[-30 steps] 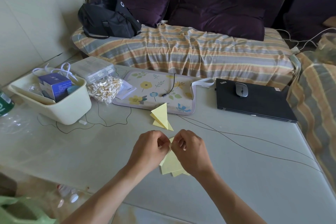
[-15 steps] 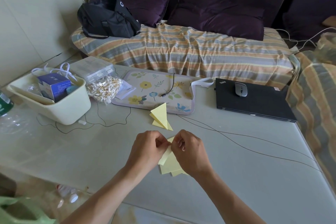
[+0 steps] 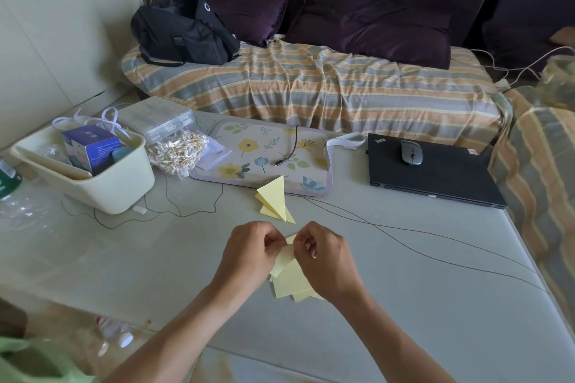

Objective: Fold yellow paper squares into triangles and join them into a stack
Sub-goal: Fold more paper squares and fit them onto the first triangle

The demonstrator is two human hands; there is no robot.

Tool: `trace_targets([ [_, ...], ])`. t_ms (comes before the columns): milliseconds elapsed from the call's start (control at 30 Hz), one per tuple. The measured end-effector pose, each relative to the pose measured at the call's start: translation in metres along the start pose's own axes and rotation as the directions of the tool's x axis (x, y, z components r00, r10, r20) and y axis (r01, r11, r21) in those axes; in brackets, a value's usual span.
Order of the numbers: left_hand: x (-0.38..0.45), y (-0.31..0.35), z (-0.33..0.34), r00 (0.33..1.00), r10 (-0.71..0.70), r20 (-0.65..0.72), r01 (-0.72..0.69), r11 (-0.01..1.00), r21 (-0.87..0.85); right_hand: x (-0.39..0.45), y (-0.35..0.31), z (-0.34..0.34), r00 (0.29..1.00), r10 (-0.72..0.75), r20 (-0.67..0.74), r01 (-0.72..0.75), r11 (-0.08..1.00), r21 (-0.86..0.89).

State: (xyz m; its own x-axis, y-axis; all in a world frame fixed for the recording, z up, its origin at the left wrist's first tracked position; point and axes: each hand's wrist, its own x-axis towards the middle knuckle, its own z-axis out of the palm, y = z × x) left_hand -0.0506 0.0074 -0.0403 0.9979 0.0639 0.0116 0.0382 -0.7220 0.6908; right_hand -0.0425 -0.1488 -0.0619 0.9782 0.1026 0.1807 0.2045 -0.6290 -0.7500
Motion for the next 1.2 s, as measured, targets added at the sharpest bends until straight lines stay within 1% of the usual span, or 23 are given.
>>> trace_targets([
  [133,-0.0009,-0.0020,0.0027,1.000,-0.001,0.018,0.000,0.998,0.058,-0.0035,-0.0011,-0.0002,0.996,-0.013,0.090,0.009,0.999,0.042],
  [267,-0.0006,-0.0033,0.0040,1.000,0.012,0.026,-0.014,0.995,0.097,-0.0033,-0.0026,0.0018,0.997,-0.047,0.060,0.049,0.999,-0.020],
  [500,-0.0031,-0.0038,0.0035,0.999,0.045,0.030,-0.048,0.992,0.113,-0.0046,-0.0024,0.0026,0.994,-0.101,0.038,0.103,0.993,-0.054],
  [600,-0.0030,-0.0028,0.0031,0.999,0.050,0.022,-0.052,0.994,0.100,-0.0041,-0.0016,0.0021,0.995,-0.087,0.037,0.089,0.995,-0.049],
  [767,-0.0015,0.0007,0.0012,0.999,0.039,-0.021,-0.040,0.999,-0.010,-0.0003,-0.0028,-0.0007,1.000,-0.023,-0.014,0.023,1.000,-0.006],
  [867,-0.0006,-0.0005,-0.0008,0.998,0.030,-0.059,-0.030,1.000,-0.001,0.0016,-0.0018,-0.0024,0.999,-0.011,-0.036,0.010,1.000,-0.009],
  [933,-0.0003,-0.0022,-0.0014,0.998,0.031,-0.056,-0.031,1.000,0.006,0.0010,-0.0007,-0.0028,1.000,-0.015,-0.025,0.015,1.000,0.009],
  [1067,-0.0016,-0.0019,0.0006,0.999,0.044,-0.023,-0.043,0.999,0.027,-0.0013,-0.0025,-0.0029,0.999,0.002,0.052,-0.005,0.997,0.074],
  [1200,-0.0004,-0.0013,0.0010,0.998,0.055,-0.020,-0.055,0.998,0.005,-0.0006,-0.0047,-0.0023,0.999,-0.005,0.042,0.002,0.997,0.077],
])
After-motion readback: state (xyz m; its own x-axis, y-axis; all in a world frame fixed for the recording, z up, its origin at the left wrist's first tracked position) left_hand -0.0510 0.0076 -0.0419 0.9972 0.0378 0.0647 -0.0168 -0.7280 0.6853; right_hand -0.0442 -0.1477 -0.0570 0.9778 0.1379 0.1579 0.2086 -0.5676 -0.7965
